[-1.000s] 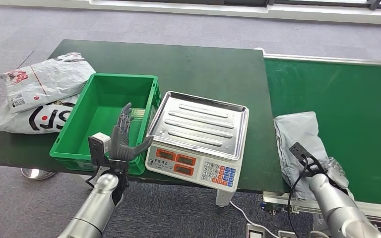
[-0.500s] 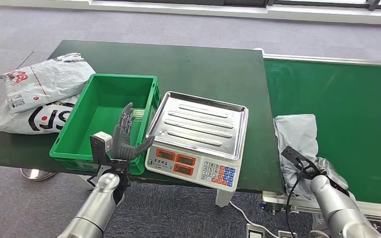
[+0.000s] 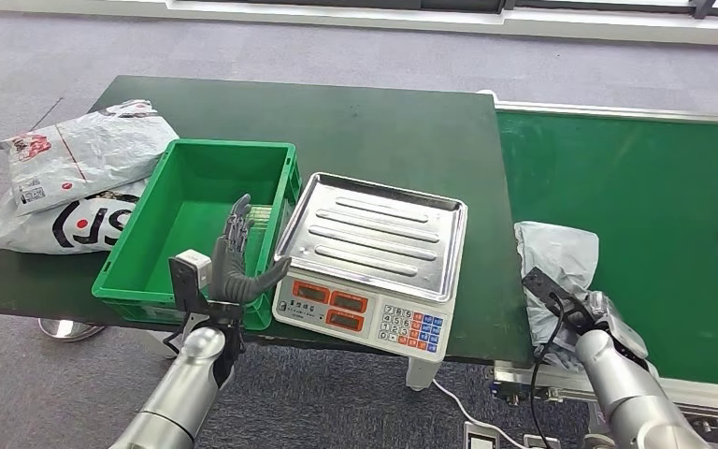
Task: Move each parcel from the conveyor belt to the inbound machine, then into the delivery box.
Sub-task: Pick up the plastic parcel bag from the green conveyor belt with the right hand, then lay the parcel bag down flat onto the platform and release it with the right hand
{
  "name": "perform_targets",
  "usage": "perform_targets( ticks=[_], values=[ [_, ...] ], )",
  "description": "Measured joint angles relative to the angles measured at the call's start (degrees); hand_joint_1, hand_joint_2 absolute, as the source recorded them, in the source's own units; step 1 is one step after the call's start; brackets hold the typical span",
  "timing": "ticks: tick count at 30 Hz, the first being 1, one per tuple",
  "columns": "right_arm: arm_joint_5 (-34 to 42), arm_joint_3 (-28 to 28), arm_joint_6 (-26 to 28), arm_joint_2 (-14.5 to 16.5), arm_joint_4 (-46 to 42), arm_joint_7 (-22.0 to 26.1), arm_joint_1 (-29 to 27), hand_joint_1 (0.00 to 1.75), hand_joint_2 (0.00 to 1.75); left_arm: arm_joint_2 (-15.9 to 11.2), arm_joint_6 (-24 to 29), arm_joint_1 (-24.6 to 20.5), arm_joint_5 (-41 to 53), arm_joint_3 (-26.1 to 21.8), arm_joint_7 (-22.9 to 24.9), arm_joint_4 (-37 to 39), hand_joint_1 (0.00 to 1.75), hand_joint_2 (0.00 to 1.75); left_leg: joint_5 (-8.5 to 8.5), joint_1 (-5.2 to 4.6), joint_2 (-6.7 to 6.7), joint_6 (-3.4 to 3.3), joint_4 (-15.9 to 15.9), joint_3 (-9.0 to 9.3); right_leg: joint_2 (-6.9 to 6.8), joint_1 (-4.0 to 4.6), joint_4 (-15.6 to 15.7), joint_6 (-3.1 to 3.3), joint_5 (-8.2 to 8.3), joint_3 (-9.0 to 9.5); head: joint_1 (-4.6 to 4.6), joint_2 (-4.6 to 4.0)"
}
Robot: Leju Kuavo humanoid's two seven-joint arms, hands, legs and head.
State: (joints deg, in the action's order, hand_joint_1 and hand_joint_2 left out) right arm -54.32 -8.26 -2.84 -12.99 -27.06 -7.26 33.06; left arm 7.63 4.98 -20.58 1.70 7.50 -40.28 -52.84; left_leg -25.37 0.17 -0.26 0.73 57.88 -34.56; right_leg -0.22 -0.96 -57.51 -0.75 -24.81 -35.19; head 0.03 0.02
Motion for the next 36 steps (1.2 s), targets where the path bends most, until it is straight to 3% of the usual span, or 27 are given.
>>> perform_targets(
  ticks=[7, 15, 19, 24, 36],
  values=[
    [1.12, 0.51, 3.34, 0.45, -1.79, 2.16, -0.49, 1.75, 1.75, -0.01, -0.01, 0.60, 0.01, 0.01, 0.00, -0.77, 0.00, 1.75, 0.00, -0.01, 0.00, 0.00, 0.00, -0.02, -0.01, -0.01, 0.00, 0.00, 0.00, -0.02, 0.01, -0.01],
    [6.29, 5.97, 20.08, 2.46, -14.51, 16.05, -1.72, 1.75, 1.75, -0.03, 0.28, 1.88, 0.01, 0.00, 0.00, -2.69, 0.00, 1.75, 0.02, 0.00, -0.03, 0.01, 0.00, -0.05, -0.06, -0.01, -0.01, 0.00, 0.00, -0.04, -0.01, 0.00],
    [8.00, 7.92, 24.79, 3.84, -24.44, 21.43, -3.84, 1.75, 1.75, -0.03, 0.36, 2.35, 0.05, 0.00, 0.00, -3.38, 0.00, 1.75, 0.01, 0.00, -0.05, 0.01, 0.00, -0.06, -0.09, -0.01, -0.01, 0.00, -0.03, -0.04, 0.01, -0.01],
    [11.05, 8.63, 27.05, 5.69, -37.58, 28.11, -8.84, 1.75, 1.75, -0.09, 0.34, 2.46, 0.26, 0.00, 0.00, -3.57, 0.00, 1.75, -0.02, 0.00, -0.07, 0.00, 0.00, -0.08, -0.12, -0.02, 0.00, -0.03, -0.08, -0.05, 0.00, 0.00],
    [12.07, 8.62, 26.55, 7.70, -50.15, 31.55, -13.24, 1.75, 1.75, -0.20, -0.10, 2.48, 0.33, 0.00, 0.00, -3.56, 0.00, 1.75, -0.02, -0.01, -0.04, 0.00, 0.00, -0.08, -0.11, -0.02, 0.00, -0.03, -0.07, -0.05, 0.00, -0.01]
  ],
)
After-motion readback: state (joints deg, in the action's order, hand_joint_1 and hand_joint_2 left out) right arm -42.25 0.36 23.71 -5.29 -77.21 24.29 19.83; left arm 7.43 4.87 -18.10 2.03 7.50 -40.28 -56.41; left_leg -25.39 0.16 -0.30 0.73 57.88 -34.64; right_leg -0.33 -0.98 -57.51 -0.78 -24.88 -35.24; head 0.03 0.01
